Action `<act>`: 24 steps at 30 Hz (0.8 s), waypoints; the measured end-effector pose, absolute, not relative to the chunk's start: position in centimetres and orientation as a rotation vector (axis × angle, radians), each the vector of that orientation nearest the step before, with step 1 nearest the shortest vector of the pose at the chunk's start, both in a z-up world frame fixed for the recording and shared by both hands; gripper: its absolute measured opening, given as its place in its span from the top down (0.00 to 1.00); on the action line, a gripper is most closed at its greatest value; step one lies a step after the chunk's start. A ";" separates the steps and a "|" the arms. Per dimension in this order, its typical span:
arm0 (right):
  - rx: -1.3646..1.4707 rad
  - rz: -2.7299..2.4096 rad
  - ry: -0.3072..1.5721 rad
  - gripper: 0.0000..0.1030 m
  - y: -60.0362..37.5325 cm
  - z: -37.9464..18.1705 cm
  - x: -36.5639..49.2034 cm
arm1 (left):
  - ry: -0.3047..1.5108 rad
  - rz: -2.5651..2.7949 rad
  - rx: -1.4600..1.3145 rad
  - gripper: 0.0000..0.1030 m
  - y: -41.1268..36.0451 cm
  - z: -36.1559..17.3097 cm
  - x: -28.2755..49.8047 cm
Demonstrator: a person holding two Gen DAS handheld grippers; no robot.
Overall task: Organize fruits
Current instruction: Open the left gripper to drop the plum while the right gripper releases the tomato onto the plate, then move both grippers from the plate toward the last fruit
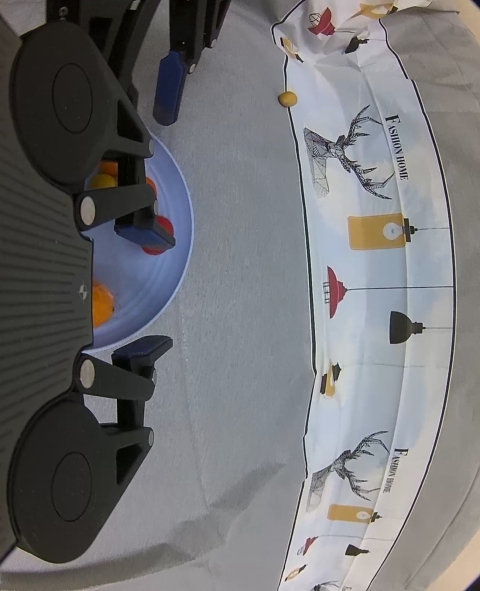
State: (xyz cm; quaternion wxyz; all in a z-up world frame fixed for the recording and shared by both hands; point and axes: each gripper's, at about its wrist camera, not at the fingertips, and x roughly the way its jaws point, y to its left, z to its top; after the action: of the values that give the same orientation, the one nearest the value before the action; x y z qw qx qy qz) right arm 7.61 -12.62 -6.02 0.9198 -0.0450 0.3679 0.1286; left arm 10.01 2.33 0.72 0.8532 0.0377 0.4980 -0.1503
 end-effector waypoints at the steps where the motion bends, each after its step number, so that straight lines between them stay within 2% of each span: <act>1: -0.092 0.264 0.755 0.48 -12.5 -6.0 7.6 | 1.046 -0.311 0.075 0.55 2.5 0.8 10.0; 8: -0.095 0.274 0.753 0.48 -11.8 -6.0 7.6 | 1.035 -0.273 0.046 0.55 3.6 1.3 10.3; 16: -0.091 0.280 0.749 0.48 -11.3 -5.9 7.6 | 1.021 -0.237 0.012 0.61 4.8 1.9 10.5; 24: -0.086 0.296 0.739 0.48 -10.2 -5.7 7.6 | 1.012 -0.203 -0.008 0.62 5.9 2.3 10.7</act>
State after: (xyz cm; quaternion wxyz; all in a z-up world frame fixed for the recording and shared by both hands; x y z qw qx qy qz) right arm 7.62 -10.19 -5.73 0.9210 -0.0418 0.3595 0.1441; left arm 10.70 5.91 2.25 0.8698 -0.0039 0.4838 -0.0969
